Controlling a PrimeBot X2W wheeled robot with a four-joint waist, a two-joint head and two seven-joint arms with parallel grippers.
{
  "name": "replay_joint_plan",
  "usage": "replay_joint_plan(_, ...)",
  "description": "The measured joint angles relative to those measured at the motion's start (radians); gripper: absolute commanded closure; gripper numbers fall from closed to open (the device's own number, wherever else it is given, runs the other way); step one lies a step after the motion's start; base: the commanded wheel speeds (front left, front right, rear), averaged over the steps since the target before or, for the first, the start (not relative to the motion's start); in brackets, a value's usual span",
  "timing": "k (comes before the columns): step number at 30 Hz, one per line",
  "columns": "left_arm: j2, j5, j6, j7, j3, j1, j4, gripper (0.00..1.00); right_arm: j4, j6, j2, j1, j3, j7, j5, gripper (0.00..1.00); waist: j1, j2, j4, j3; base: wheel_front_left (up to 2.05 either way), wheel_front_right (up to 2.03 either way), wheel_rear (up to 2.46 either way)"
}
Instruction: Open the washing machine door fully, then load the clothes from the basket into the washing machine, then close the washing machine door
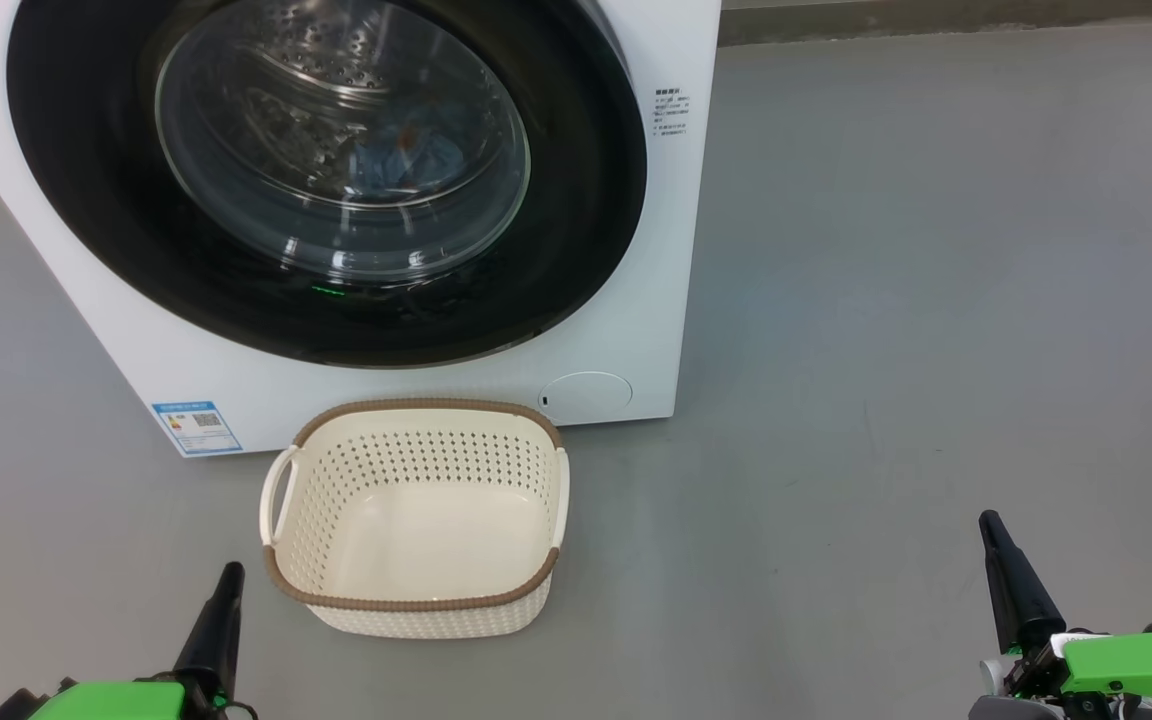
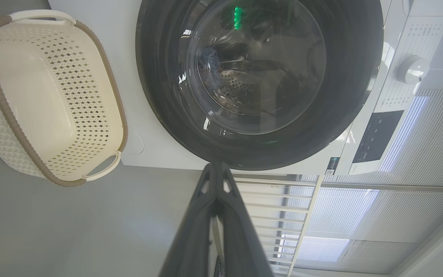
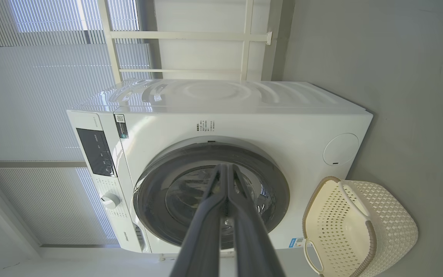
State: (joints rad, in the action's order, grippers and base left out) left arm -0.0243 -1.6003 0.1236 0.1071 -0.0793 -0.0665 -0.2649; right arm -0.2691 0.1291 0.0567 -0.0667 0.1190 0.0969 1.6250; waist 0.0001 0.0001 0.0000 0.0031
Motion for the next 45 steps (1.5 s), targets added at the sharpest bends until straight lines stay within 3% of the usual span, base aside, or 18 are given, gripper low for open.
replay_joint_plan(45,0.000,0.000,0.000,0.000,0.000,0.000,0.000,1.00,0.000,0.000,-0.005,0.000,0.015,0.007,-0.003,1.00,0.0000,0.0000,0.000,0.000,0.00,0.00,0.00)
